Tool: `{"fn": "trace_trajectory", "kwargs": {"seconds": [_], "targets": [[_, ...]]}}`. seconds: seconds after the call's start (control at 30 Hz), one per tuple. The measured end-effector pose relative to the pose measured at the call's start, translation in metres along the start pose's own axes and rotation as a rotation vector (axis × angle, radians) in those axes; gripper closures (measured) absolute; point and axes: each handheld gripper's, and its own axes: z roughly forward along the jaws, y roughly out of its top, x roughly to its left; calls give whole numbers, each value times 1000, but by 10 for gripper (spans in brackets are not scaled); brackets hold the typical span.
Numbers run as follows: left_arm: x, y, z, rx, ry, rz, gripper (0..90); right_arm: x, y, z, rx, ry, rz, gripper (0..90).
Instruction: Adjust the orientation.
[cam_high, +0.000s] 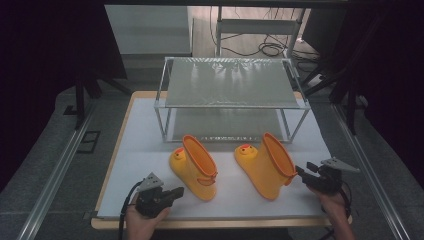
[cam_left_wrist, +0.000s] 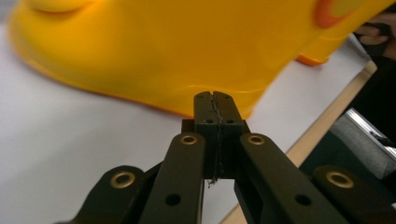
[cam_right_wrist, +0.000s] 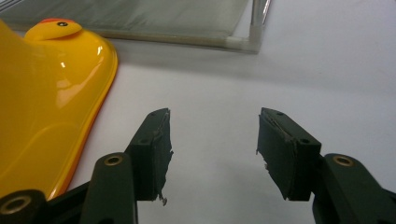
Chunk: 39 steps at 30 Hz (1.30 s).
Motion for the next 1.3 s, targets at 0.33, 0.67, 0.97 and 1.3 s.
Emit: {"fn": "trace_trajectory", "kwargs": {"seconds": [0.33,0.67,0.97,1.3], "targets": [[-40,-5,33,8,-15,87,900,-1,-3,3,20,-7,22,443],[-64,3,66,-73,15,89,900,-5,-6,0,18,-23,45,441],[-66,3,72,-104,96,96,900,-4,-6,-2,8,-30,42,441],[-62,-1,62,-101,99,86,900,-5,-6,-3,6,-40,49,440]]}}
